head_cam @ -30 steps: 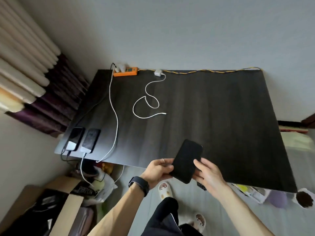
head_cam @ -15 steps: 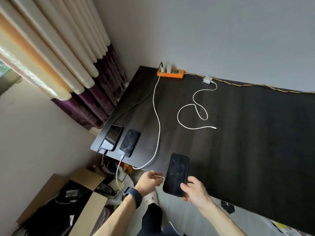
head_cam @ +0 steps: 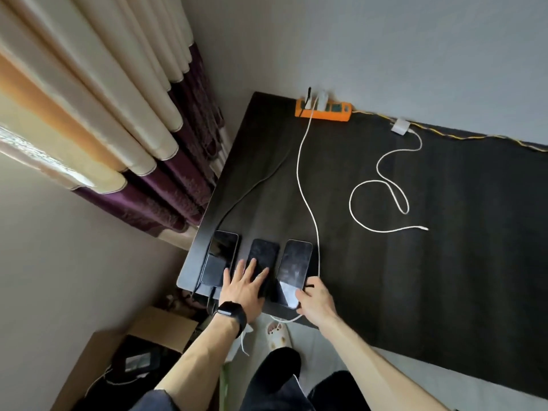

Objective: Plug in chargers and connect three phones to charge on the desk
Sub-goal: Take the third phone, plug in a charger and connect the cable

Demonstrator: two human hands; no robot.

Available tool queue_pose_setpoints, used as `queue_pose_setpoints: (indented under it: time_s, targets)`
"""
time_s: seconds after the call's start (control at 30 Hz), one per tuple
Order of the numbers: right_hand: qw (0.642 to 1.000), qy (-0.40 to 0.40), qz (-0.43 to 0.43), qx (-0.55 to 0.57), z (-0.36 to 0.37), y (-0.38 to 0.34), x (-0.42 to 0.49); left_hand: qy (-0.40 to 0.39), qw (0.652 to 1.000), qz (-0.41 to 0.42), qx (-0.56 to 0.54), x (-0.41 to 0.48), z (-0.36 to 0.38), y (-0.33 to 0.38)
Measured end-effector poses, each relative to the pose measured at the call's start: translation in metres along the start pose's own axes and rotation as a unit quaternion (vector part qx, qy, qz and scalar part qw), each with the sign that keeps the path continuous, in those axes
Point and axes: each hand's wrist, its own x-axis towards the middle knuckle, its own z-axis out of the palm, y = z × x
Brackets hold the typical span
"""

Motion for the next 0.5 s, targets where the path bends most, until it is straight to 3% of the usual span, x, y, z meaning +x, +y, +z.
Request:
queue_pose_setpoints:
  time_s: [0.5]
  targets:
    - [0.978,0.136,0.048,-0.147,-0.021,0.033,0.007,-0.001,0.999,0.015,-0.030,0.003,0.009,-0.001]
